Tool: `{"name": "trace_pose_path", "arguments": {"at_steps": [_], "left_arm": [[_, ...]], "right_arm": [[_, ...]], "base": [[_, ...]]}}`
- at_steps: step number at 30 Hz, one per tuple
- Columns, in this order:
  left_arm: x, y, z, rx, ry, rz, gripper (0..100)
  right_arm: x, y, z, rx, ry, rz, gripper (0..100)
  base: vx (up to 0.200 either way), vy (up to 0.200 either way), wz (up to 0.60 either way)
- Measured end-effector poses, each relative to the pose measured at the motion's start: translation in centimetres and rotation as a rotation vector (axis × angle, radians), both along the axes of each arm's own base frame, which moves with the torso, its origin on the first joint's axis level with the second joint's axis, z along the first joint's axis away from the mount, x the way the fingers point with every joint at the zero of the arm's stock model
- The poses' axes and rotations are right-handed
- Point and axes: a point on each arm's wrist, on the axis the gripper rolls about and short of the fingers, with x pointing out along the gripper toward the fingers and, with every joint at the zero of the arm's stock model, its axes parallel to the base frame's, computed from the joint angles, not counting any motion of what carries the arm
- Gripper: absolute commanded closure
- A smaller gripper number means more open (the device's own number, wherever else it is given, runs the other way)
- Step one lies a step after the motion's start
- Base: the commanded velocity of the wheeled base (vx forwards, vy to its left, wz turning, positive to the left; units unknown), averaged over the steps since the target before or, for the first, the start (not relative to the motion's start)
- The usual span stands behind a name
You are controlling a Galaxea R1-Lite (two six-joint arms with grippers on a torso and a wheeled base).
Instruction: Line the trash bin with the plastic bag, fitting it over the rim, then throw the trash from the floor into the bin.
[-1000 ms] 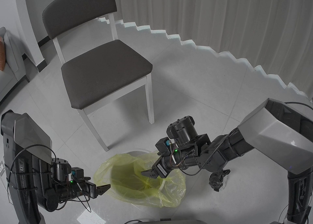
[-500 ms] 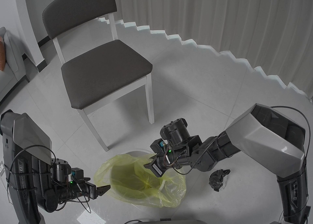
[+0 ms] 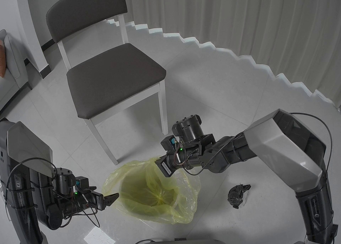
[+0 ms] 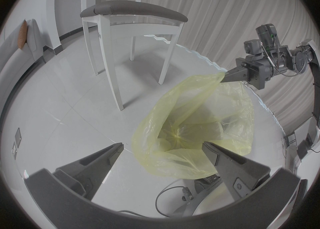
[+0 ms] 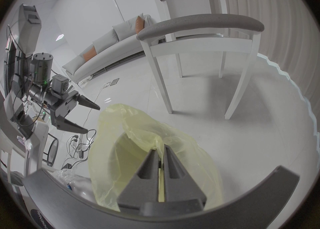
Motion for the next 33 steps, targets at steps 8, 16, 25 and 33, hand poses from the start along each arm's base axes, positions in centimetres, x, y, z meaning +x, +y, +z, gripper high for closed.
{"name": "trace_pose_path", "arguments": {"at_steps": [8,16,25,33], "left_arm": [[-0.1,-0.1,0.2,0.002,-0.003,0.009,0],[-0.3,-0.1,0.6,-0.013,-0.008,0.022,0],[-0.5,0.0,0.8,-0.013,-0.008,0.024,0],[-0.5,0.1,0.6,-0.013,-0.003,0.028,0]], "right_arm": [[2.2,0.9,-1.5,0.021,-0.029,-0.013,100],[4.2,0.1,-2.7,0.026,-0.044,-0.044,100],[4.6,-0.2,-4.0,0.009,-0.034,-0.047,100],[5.1,-0.4,-4.9,-0.016,-0.038,-0.04,0]], "base": [[0.0,0.0,0.0],[0.0,0.0,0.0],[0.0,0.0,0.0],[0.0,0.0,0.0]]}}
